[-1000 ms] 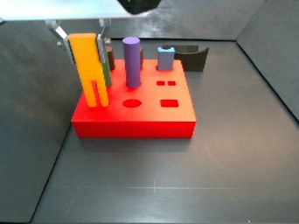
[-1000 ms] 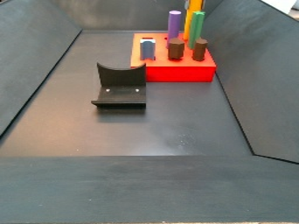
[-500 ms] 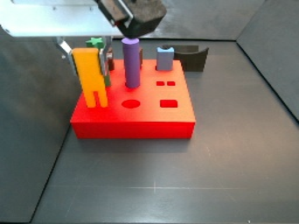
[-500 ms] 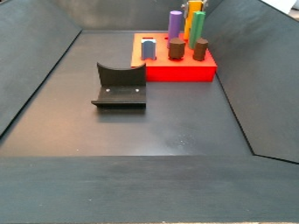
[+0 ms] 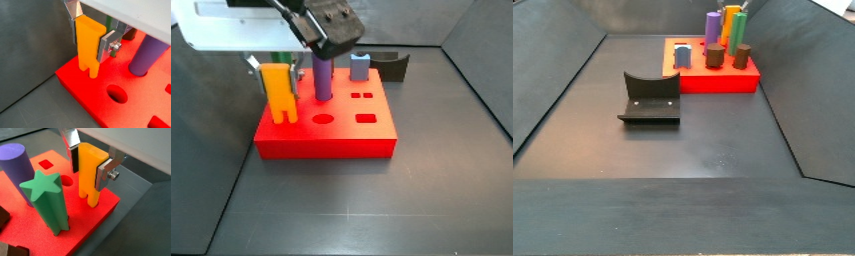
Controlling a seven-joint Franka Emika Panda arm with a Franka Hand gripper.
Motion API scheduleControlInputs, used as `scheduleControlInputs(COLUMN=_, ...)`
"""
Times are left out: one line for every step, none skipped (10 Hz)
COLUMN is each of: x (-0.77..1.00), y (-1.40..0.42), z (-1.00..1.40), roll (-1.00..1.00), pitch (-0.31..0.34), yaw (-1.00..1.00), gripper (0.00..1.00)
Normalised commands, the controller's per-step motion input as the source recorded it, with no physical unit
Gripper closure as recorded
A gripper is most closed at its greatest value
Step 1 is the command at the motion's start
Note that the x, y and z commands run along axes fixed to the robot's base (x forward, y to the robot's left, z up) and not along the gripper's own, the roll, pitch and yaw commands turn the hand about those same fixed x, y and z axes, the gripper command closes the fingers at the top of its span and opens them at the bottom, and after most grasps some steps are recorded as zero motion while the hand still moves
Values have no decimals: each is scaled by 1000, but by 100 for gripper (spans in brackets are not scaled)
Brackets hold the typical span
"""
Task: Pick up the square-circle object. Move up. Rotate the square-circle object. Move to above the board. Insert the square-circle object.
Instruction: Insert the square-circle object.
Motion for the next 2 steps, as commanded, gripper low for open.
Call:
scheduleControlInputs(x=0, y=-3, z=0, roll=9, pitch=-17, yaw=0, gripper=100)
scheduleControlInputs(x=0, y=0, z=0, roll=0, pitch=0, yaw=0, gripper=100)
